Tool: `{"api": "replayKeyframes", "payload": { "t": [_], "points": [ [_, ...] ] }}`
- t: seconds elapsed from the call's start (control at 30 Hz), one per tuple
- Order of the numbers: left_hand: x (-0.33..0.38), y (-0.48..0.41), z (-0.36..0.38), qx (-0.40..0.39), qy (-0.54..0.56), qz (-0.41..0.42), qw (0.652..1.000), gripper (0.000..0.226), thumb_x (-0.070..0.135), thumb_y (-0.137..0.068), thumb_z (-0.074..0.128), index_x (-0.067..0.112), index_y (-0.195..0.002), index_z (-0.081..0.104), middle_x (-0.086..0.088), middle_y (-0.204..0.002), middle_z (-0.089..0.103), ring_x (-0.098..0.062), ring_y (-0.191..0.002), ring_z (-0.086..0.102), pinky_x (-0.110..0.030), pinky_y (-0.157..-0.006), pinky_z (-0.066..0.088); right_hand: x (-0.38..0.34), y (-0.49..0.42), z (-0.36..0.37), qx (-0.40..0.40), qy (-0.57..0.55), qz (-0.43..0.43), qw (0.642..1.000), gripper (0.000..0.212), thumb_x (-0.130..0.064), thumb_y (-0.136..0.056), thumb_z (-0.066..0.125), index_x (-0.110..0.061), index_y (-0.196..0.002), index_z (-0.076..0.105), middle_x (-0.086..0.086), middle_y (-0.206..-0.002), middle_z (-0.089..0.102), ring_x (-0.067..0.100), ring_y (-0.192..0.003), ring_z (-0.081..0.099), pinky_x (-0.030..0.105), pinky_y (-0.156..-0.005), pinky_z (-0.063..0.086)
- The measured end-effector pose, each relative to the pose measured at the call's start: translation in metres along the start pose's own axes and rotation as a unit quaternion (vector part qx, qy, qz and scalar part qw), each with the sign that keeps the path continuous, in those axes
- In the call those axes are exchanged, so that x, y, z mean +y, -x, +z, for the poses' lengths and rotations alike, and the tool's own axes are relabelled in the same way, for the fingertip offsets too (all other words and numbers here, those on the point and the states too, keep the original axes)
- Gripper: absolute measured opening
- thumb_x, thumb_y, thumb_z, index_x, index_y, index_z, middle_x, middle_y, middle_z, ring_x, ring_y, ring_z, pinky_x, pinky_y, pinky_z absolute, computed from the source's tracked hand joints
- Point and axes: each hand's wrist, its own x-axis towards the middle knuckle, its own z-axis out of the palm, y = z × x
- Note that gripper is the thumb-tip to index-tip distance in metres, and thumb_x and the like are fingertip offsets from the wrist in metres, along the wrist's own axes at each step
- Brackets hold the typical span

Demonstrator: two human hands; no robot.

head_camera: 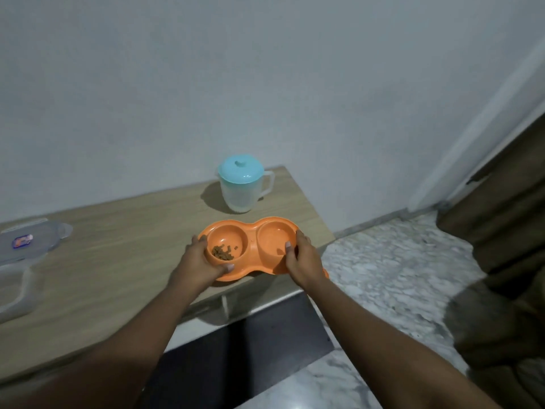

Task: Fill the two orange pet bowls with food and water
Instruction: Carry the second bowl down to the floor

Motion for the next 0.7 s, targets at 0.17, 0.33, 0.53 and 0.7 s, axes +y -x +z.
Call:
{"api": "replayKeyframes", "payload": {
  "t": [0.17,0.33,0.53,0.7],
  "points": [
    [0.075,-0.001,0.092,-0.02,-0.006,-0.001,1.0,0.112,0.073,-0.035,0.08,0.025,-0.131,0.051,-0.006,-0.137,0.051,-0.024,-0.122,0.058,-0.048,-0.098,0.052,0.081,-0.008,-0.085,0.012,0.01,0.019,1.0,0.059,-0.045,-0.099,0.034,-0.012,-0.147,0.033,0.014,-0.143,0.048,0.033,-0.13,0.047,0.047,-0.104,0.043],
    [0.154,-0.014,0.17,-0.045,0.0,0.02,0.999,0.109,0.071,-0.036,0.079,0.025,-0.131,0.049,-0.004,-0.139,0.051,-0.025,-0.126,0.055,-0.049,-0.098,0.051,0.158,-0.028,-0.154,0.03,0.016,0.044,0.998,0.057,-0.043,-0.1,0.034,-0.012,-0.148,0.032,0.014,-0.143,0.048,0.033,-0.127,0.049,0.047,-0.102,0.044],
    [0.216,-0.053,0.246,-0.071,-0.013,0.049,0.996,0.115,0.073,-0.035,0.077,0.019,-0.132,0.048,-0.008,-0.14,0.049,-0.026,-0.127,0.054,-0.046,-0.099,0.051,0.235,-0.062,-0.2,0.046,0.007,0.073,0.996,0.068,-0.058,-0.092,0.026,-0.018,-0.146,0.036,0.009,-0.139,0.053,0.028,-0.126,0.051,0.047,-0.102,0.045],
    [0.254,-0.076,0.303,-0.081,-0.029,0.068,0.994,0.116,0.071,-0.042,0.077,0.015,-0.138,0.042,-0.012,-0.146,0.039,-0.03,-0.128,0.053,-0.047,-0.097,0.051,0.292,-0.09,-0.223,0.069,0.015,0.086,0.994,0.061,-0.053,-0.095,0.03,-0.023,-0.147,0.035,0.007,-0.136,0.055,0.026,-0.12,0.055,0.045,-0.097,0.048]
  ]
}}
